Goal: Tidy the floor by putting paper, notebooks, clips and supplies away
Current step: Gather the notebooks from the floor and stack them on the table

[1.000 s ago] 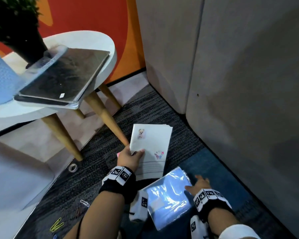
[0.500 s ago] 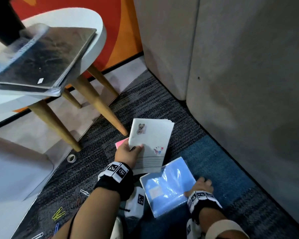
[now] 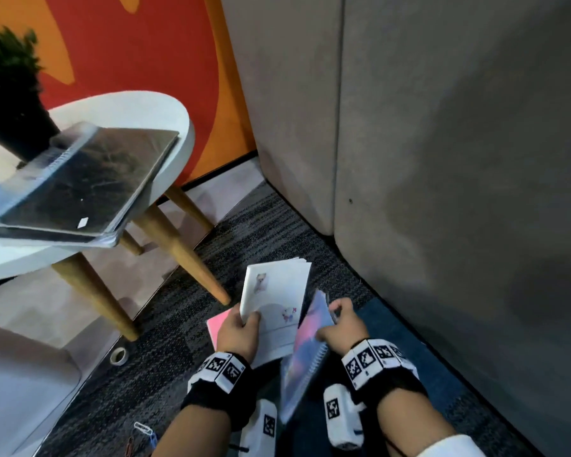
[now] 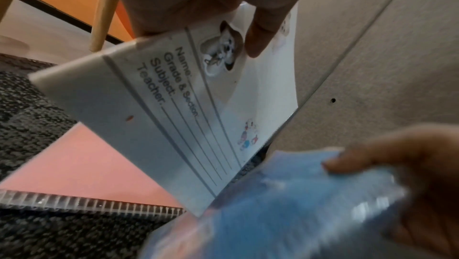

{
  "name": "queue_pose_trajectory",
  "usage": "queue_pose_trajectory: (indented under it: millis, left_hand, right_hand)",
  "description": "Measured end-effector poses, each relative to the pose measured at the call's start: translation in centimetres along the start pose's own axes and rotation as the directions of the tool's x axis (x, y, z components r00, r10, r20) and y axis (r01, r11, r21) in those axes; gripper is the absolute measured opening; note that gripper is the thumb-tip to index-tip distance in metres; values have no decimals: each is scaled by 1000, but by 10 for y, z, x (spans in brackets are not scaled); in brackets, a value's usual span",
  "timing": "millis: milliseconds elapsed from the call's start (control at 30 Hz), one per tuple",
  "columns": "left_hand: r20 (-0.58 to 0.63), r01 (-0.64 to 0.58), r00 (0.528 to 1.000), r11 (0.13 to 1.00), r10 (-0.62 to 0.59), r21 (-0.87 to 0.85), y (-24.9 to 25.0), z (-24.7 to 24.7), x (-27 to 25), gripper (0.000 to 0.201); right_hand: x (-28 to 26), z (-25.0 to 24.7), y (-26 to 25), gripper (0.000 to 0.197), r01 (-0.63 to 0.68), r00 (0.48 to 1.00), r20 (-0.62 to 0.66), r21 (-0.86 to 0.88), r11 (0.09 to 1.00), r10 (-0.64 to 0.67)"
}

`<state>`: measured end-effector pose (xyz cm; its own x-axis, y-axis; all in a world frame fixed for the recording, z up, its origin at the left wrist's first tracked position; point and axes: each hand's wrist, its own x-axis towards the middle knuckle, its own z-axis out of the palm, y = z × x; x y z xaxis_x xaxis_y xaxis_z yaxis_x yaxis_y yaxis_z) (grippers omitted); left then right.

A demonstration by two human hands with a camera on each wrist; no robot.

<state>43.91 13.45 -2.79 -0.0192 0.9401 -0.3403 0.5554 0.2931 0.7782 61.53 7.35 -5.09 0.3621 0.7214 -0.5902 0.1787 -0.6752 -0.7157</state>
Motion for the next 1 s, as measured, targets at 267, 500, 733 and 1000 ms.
queue_pose_trajectory:
  millis: [267, 500, 733, 1000]
  left_hand:
    - [187, -48, 975, 935, 120, -351, 35, 11, -21, 34]
    - [128, -290, 919, 858, 374, -424, 67, 18, -23, 40]
    - [-29, -327, 931, 791, 365, -517, 93, -13, -20, 13]
    - [-83, -262, 953, 652, 292, -712, 125, -62, -18, 8]
  right_hand:
    - [-34, -35, -105, 75, 278, 955, -158, 184, 943, -250]
    - [-58, -43, -161, 51, 431, 898, -187, 184, 883, -399]
    - [-71, -44, -166, 65, 648, 760, -180, 142, 748, -624]
    - [-64, -51, -134, 107, 667, 654, -433, -59, 743, -621]
